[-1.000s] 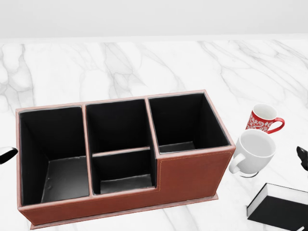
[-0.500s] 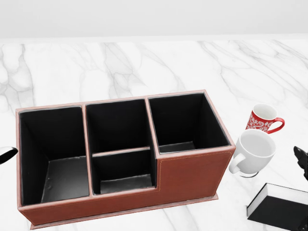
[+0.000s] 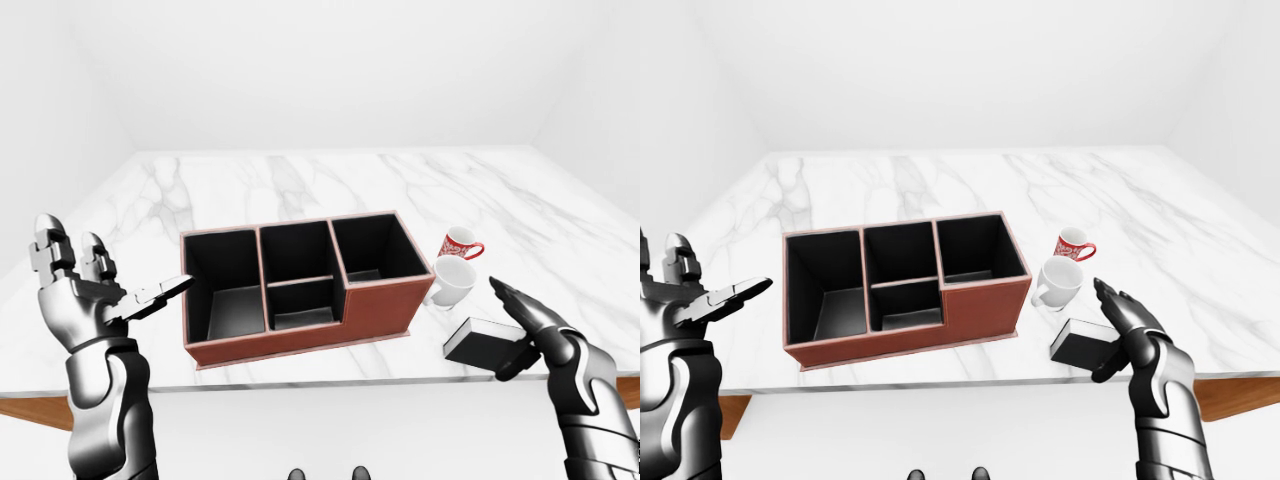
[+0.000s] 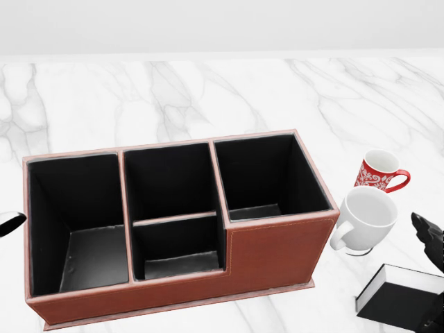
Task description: Pick up the book and place it in the right compartment of the caddy.
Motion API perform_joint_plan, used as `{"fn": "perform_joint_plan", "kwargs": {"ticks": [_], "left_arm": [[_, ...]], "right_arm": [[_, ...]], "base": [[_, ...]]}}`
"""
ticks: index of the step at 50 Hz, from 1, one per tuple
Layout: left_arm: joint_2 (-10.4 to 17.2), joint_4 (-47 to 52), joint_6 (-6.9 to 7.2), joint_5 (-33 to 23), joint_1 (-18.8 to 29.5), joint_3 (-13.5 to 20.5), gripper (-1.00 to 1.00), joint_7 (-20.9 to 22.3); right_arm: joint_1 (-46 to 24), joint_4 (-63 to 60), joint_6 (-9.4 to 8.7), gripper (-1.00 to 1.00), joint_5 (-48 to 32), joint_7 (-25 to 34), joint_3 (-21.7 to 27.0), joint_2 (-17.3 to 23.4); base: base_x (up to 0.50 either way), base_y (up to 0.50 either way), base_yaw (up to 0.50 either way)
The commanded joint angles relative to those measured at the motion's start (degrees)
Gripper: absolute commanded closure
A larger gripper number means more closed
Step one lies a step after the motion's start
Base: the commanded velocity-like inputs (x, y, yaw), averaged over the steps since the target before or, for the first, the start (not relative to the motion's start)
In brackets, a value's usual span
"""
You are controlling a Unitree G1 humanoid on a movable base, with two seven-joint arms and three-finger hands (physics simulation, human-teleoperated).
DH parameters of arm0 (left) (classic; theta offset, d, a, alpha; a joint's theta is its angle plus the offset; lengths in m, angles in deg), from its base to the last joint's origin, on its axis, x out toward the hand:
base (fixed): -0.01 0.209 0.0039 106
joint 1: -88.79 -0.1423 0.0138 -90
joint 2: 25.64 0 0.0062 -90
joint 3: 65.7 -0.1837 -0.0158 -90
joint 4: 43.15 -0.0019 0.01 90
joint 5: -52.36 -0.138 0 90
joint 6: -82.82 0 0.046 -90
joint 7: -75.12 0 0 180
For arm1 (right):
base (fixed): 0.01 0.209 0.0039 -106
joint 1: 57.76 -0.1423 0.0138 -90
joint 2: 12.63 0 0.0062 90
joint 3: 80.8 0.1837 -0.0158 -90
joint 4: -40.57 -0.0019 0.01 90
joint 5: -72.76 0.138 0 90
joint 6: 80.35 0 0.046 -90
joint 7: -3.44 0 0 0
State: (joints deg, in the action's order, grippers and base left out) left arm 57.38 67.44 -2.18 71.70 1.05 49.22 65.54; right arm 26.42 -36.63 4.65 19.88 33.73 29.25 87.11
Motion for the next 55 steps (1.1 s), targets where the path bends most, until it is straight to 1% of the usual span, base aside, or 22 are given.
{"fn": "perform_joint_plan", "kwargs": {"ticks": [1, 6, 10, 26, 27, 33, 48, 55], "left_arm": [[-0.05, -0.11, 0.0, 0.01, -0.12, -0.06, -1.0, 0.0], [-0.04, -0.11, 0.0, 0.06, -0.07, -0.03, -1.0, -0.03], [0.01, -0.07, 0.0, 0.13, -0.03, 0.02, -1.0, -0.09], [0.05, -0.18, 0.0, 0.11, 0.08, -0.08, -1.0, -0.18], [0.04, -0.28, 0.0, 0.1, 0.08, -0.07, -1.0, -0.17], [0.04, -0.56, 0.0, 0.15, 0.06, -0.02, -1.0, -0.04], [-0.01, -0.77, 0.0, 0.06, -0.03, -0.17, -1.0, 0.01], [0.12, -0.92, 0.0, 0.06, 0.11, -0.09, -1.0, -0.01]], "right_arm": [[-0.41, 1.72, 0.0, -1.0, -0.33, -0.76, -1.29, 0.01], [-0.57, 3.94, 0.0, -1.0, -0.67, -1.69, -1.91, 0.12], [0.11, 4.74, 0.0, -1.0, -1.26, -1.11, -2.58, -0.02], [1.09, 4.89, 0.0, -1.0, -1.41, 0.21, -2.36, -0.27], [1.2, 4.47, 0.0, 1.0, -1.2, 0.53, -2.26, -0.35], [2.02, 3.03, 0.0, 1.0, -1.64, 1.85, -2.2, -0.72], [2.0, 2.65, 0.0, 1.0, -1.7, 2.16, -2.02, -1.02], [2.56, -0.13, 0.0, 1.0, -2.06, 3.73, -1.63, -1.3]], "base": [[0.0, 0.0, 0.0], [0.0, 0.0, 0.0], [0.0, 0.0, 0.0], [0.0, 0.0, 0.0], [0.0, 0.0, 0.0], [0.0, 0.0, 0.0], [0.0, 0.0, 0.0], [0.0, 0.0, 0.0]]}}
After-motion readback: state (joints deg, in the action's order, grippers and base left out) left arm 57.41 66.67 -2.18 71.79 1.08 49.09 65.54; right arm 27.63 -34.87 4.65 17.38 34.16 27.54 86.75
